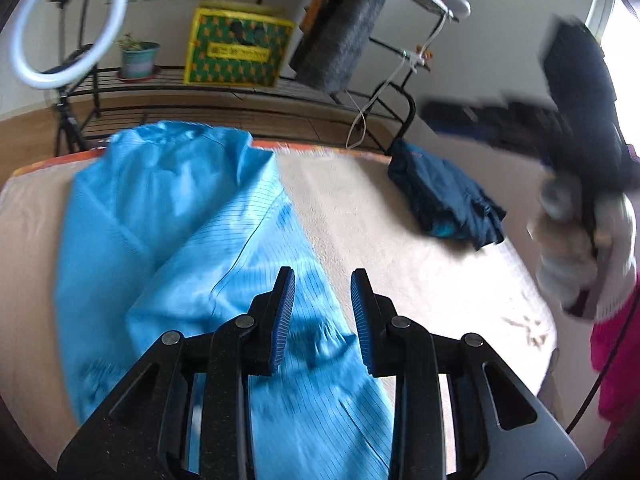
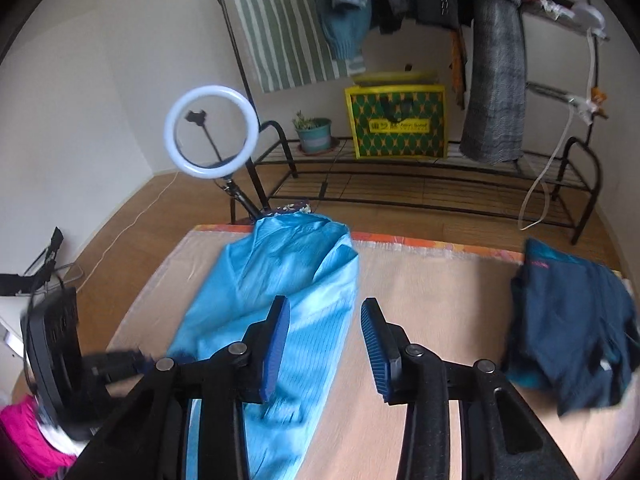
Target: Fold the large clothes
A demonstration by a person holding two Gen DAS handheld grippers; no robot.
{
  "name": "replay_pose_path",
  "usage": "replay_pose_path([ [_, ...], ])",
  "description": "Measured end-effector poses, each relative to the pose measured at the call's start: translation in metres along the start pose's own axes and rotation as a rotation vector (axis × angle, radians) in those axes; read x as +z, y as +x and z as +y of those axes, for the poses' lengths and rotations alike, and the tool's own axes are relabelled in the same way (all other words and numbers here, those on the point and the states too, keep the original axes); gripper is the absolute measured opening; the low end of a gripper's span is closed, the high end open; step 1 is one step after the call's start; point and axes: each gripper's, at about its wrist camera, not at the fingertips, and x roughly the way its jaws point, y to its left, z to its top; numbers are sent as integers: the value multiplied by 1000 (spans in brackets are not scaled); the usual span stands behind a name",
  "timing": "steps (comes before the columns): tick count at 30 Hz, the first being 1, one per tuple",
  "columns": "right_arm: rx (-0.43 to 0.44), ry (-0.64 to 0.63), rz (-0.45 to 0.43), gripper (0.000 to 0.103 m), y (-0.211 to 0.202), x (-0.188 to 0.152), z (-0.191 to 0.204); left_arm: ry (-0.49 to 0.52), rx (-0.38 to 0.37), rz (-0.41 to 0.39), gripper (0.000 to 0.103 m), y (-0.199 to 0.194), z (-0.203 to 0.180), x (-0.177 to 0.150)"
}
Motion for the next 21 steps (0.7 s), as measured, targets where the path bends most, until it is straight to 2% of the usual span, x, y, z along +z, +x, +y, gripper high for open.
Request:
replay_pose_path([
  [4,34,82,28,41,71,25,-36,29,5,24,29,39,10,2],
  [8,52,125,65,41,131,41,-52,26,14,48,29,68,27,-1],
  [14,48,113,140,41,209,66,-46,-9,3,97,29,95,45,-16],
  [16,16,117,183,41,231,71,-44,-24,-11,114,29,102,50,-22],
  [18,-22,102,214,41,251,75,-40,-40,-34,99,29,102,53,-23],
  [21,-23,85,243,40,267,77,-31,-69,-78,98,29,104,61,-22],
])
